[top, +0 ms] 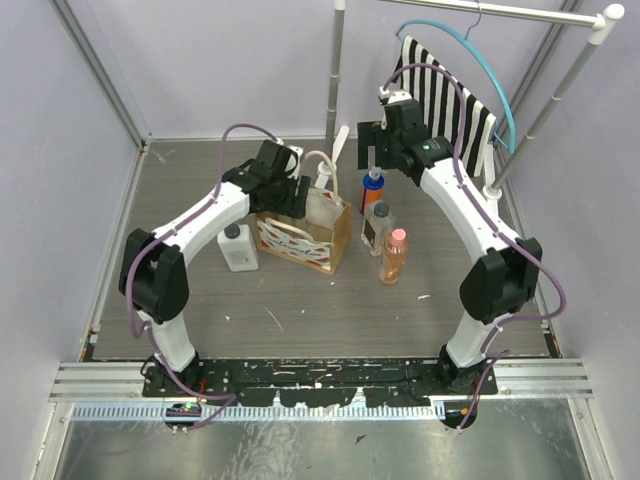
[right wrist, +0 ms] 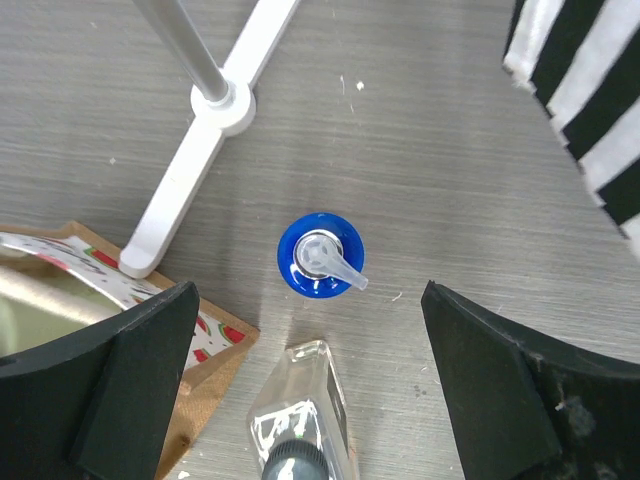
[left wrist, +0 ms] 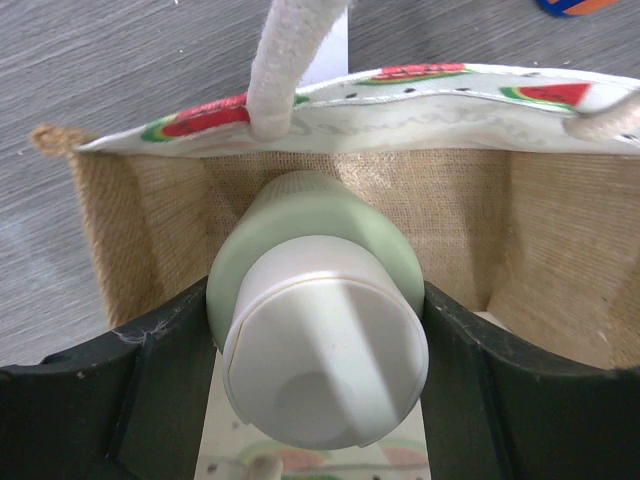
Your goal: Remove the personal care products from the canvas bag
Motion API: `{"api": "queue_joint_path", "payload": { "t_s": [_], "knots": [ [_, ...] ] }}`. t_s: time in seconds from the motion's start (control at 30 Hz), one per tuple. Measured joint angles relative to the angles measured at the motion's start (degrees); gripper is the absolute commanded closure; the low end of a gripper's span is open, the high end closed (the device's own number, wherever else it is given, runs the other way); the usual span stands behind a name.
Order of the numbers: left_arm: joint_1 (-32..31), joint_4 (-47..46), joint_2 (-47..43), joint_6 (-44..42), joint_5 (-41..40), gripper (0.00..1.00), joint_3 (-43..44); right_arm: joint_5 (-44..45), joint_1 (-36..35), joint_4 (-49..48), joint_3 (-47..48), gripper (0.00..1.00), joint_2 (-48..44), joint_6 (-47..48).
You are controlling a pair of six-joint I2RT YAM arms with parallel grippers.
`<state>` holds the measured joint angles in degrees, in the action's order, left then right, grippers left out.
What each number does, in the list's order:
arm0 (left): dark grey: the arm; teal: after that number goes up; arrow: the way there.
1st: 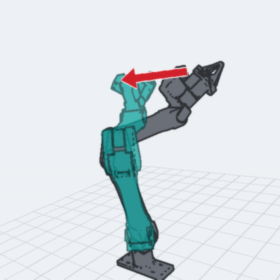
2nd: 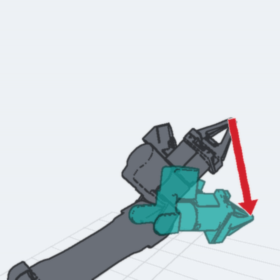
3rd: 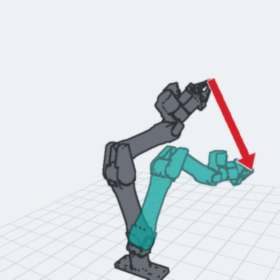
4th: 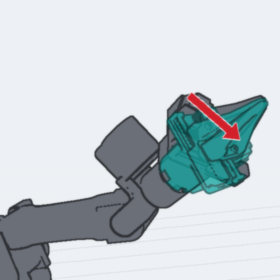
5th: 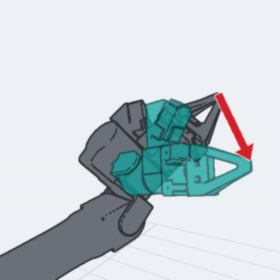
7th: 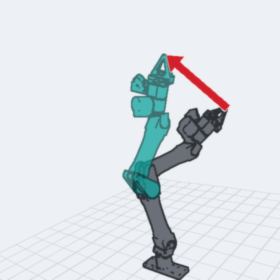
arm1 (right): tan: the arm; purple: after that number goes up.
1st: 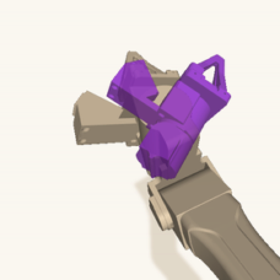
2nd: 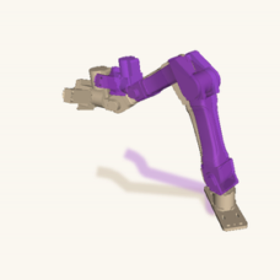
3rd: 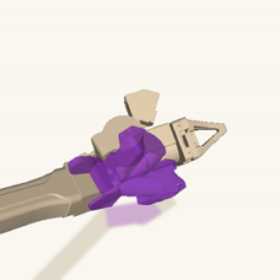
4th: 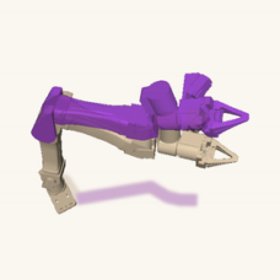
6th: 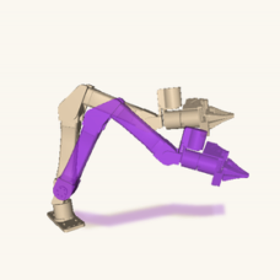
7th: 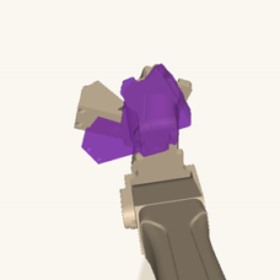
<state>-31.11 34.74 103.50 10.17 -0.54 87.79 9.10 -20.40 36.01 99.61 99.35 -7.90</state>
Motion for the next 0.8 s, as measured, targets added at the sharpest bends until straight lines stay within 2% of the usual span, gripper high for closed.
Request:
{"api": "queue_joint_path", "payload": {
  "t_s": [0.3,0.6,0.8],
  "knots": [
    [-1.11,6.67,-6.36,0.37,-3.91,0.65,9.60,-0.07,0.00,-0.46,-2.14,0.00,-4.72,-0.02],
    [-1.36,9.44,-16.20,-0.90,-18.36,0.61,14.16,-3.26,-0.87,-0.42,-3.93,0.01,-5.18,-0.24],
    [-0.68,10.95,-17.84,-2.23,-27.32,0.57,14.73,-5.20,-5.27,1.95,0.61,0.01,-5.11,0.39]
  ]
}}
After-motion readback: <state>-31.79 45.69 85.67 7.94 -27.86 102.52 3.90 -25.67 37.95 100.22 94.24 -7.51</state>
